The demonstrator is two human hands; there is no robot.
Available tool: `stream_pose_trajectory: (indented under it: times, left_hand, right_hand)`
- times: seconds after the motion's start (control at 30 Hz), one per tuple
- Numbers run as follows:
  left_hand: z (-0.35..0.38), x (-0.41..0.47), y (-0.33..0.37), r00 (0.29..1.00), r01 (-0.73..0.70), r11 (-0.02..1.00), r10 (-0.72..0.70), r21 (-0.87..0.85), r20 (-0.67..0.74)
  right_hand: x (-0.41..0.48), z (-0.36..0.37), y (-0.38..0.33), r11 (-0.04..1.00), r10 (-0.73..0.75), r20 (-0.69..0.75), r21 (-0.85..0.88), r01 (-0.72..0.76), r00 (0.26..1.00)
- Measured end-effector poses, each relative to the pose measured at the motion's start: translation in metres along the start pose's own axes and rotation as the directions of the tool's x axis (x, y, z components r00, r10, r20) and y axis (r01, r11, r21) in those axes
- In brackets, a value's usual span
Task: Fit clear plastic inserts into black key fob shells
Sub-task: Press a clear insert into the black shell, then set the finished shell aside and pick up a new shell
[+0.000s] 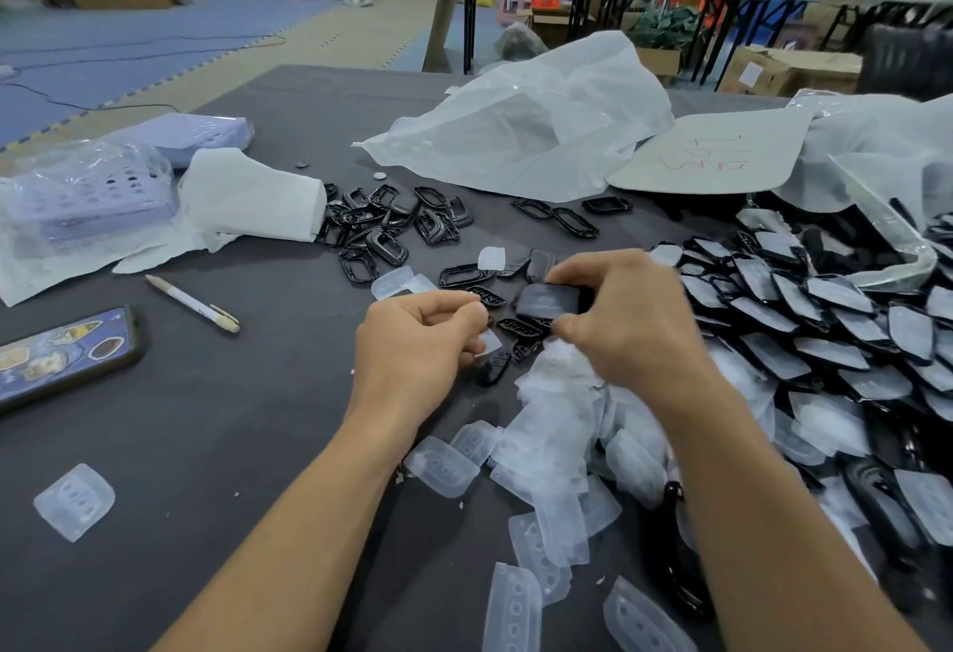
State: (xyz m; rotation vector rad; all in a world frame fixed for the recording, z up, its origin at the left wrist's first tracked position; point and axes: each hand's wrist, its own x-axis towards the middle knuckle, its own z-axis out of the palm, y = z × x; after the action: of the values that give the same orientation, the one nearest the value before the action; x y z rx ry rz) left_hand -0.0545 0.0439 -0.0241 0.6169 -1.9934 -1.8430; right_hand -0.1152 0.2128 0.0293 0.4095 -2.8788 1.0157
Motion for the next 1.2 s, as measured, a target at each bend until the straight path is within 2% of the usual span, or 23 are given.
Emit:
stream_pose_trajectory:
  times: [0.07, 0.13, 0.2, 0.33, 0.43, 0.53, 0.63, 0.7, 0.83, 0.9, 0.97, 1.07, 1.2]
  left_hand:
    - [-0.001, -0.001, -0.001, 0.997, -0.073, 0.985, 0.078, 0.154, -0.022]
    - [0.000, -0.003, 0.000, 0.991, -0.134, 0.956, 0.137, 0.262, 0.005]
    - [0.003, -0.006, 0.001, 0.981, -0.191, 0.916, 0.189, 0.353, 0.041]
    - [0.010, -0.007, 0.001, 0.961, -0.267, 0.846, 0.272, 0.462, 0.057]
    - [0.010, 0.000, -0.005, 0.943, -0.319, 0.741, 0.308, 0.591, 0.123]
    - [0.011, 0.008, -0.012, 0.937, -0.347, 0.648, 0.270, 0.677, 0.222]
    - [0.012, 0.010, -0.016, 0.898, -0.430, 0.564, 0.348, 0.706, 0.268]
    - [0.012, 0.011, -0.018, 0.888, -0.440, 0.570, 0.394, 0.694, 0.239]
    - [0.013, 0.017, -0.016, 0.926, -0.351, 0.699, 0.357, 0.623, 0.122]
    - [0.012, 0.028, -0.012, 0.934, -0.313, 0.718, 0.351, 0.621, 0.064]
    - [0.010, 0.042, -0.009, 0.935, -0.318, 0.660, 0.338, 0.681, 0.109]
    - [0.011, 0.056, -0.010, 0.924, -0.358, 0.496, 0.309, 0.791, 0.224]
    - [0.018, 0.055, -0.013, 0.902, -0.354, 0.406, 0.388, 0.843, 0.192]
  right_hand:
    - [0.008, -0.015, 0.015, 0.979, 0.106, -0.195, -0.149, -0.136, 0.975]
    - [0.011, -0.028, 0.030, 0.937, 0.170, -0.385, -0.221, -0.270, 0.907]
    - [0.011, -0.035, 0.036, 0.928, 0.201, -0.430, -0.205, -0.312, 0.880]
    - [0.013, -0.023, 0.025, 0.951, 0.177, -0.255, -0.205, -0.232, 0.950]
    - [0.011, 0.002, 0.016, 0.982, 0.120, -0.075, -0.134, -0.129, 0.990]
    - [0.011, 0.029, 0.015, 0.998, 0.005, 0.028, -0.068, -0.003, 1.000]
    - [0.012, 0.049, 0.020, 0.987, -0.073, 0.111, -0.134, 0.088, 0.991]
    - [0.014, 0.054, 0.024, 0.976, -0.100, 0.119, -0.181, 0.121, 0.988]
    - [0.016, 0.056, 0.023, 0.964, -0.118, 0.051, -0.232, 0.127, 0.992]
    - [0.015, 0.054, 0.022, 0.959, -0.126, 0.027, -0.251, 0.129, 0.992]
    - [0.013, 0.051, 0.022, 0.958, -0.101, 0.043, -0.264, 0.109, 0.994]
    - [0.012, 0.047, 0.018, 0.959, -0.069, 0.052, -0.271, 0.081, 0.996]
    - [0.012, 0.046, 0.012, 0.965, -0.050, 0.006, -0.256, 0.050, 0.999]
